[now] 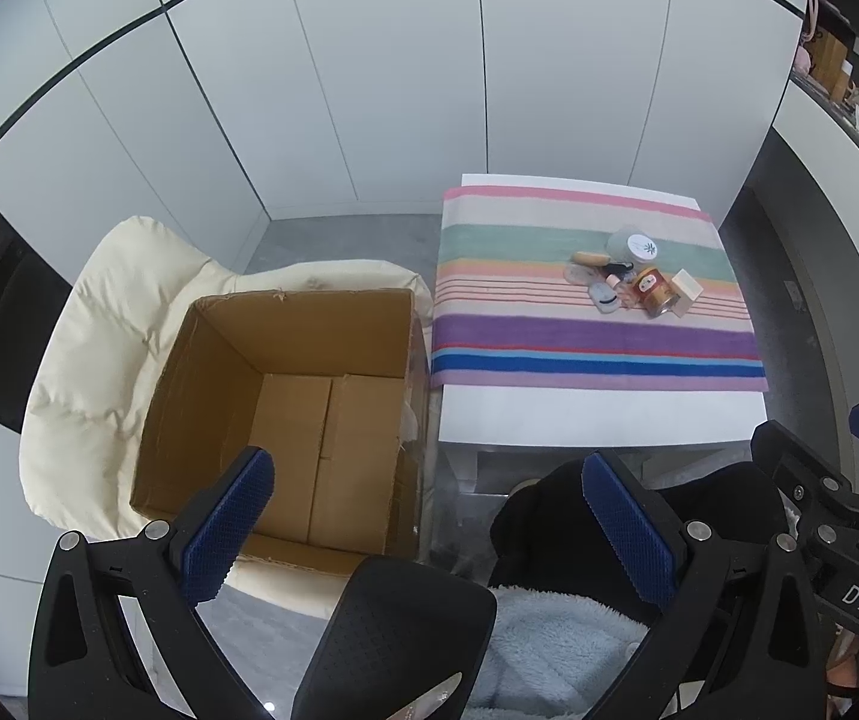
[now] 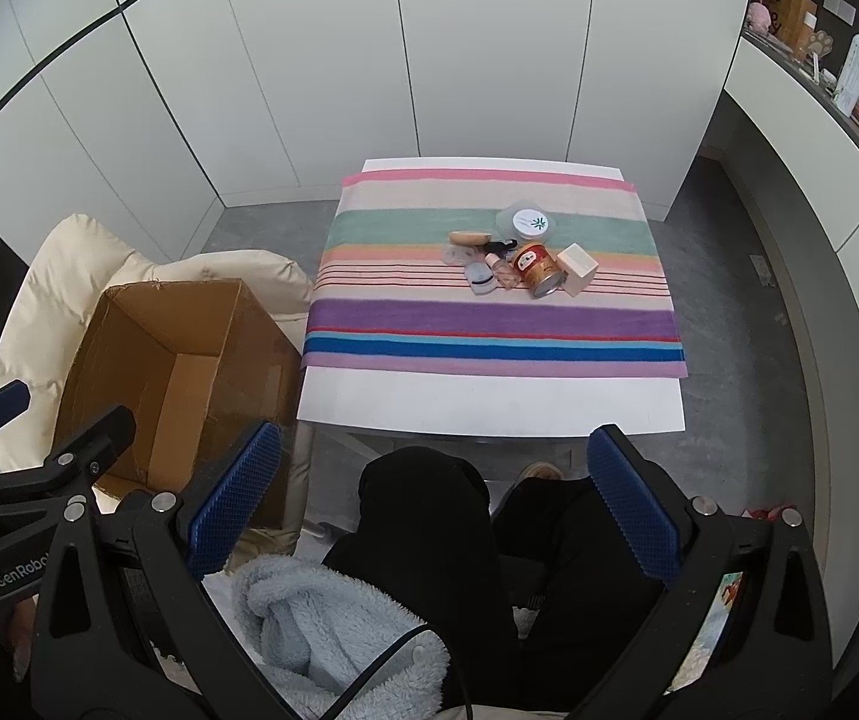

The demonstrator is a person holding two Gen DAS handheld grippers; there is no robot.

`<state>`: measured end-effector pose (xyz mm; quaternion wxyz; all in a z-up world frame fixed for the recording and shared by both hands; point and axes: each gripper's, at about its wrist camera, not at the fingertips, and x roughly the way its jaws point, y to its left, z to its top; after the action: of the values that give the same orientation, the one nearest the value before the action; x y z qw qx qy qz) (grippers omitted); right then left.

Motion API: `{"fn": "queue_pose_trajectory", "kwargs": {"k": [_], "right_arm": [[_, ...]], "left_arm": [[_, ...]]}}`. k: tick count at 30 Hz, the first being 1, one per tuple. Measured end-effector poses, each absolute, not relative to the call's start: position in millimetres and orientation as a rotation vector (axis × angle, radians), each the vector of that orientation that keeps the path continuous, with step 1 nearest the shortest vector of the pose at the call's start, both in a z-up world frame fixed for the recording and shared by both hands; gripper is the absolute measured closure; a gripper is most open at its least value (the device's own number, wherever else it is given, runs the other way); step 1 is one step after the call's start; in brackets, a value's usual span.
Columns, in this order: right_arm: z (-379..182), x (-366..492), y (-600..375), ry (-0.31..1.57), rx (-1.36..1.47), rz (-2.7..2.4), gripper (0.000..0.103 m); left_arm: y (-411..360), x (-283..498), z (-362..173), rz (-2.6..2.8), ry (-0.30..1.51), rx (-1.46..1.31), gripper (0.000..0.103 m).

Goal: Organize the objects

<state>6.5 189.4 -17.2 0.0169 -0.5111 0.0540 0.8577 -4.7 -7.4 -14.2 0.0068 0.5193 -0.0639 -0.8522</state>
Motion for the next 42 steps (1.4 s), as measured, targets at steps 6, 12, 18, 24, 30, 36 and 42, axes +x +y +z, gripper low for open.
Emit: {"fn": "queue_pose_trajectory", "kwargs": {"k": [6, 12, 18, 24, 30, 36, 42], "right_arm": [[-16, 7, 187, 0.159, -1.577, 2.667, 0.0], [-15, 6, 188, 0.145, -1.595, 2.67, 0.0], [-13, 5, 195, 0.162, -1.596, 2.67, 0.0], [-10, 6, 205, 0.176, -1.574, 2.691, 0.0], [-14, 4, 228, 0.221, -1.574, 2.701, 0.0], [-18, 6, 262, 0.258, -1.539, 2.689, 0.0], [-31, 11, 310, 0.295, -1.492, 2.641, 0.0]], "left_arm": [[-4, -4, -14, -2.673, -0.199, 1.632, 0.0], [-2, -7, -17, -2.671, -0.19, 1.657, 0.0], [2, -9, -20, -2.694, -0.161, 1.684, 0.0], [18, -11, -25, -2.696, -0.233, 1.678, 0.0], [45, -4, -22, -2.758, -0.263, 1.67, 0.0], [74, 4, -23, -2.851, -0.169, 1.606, 0.001], [109, -7, -44, -2.9, -0.033, 1.657, 0.0]]}}
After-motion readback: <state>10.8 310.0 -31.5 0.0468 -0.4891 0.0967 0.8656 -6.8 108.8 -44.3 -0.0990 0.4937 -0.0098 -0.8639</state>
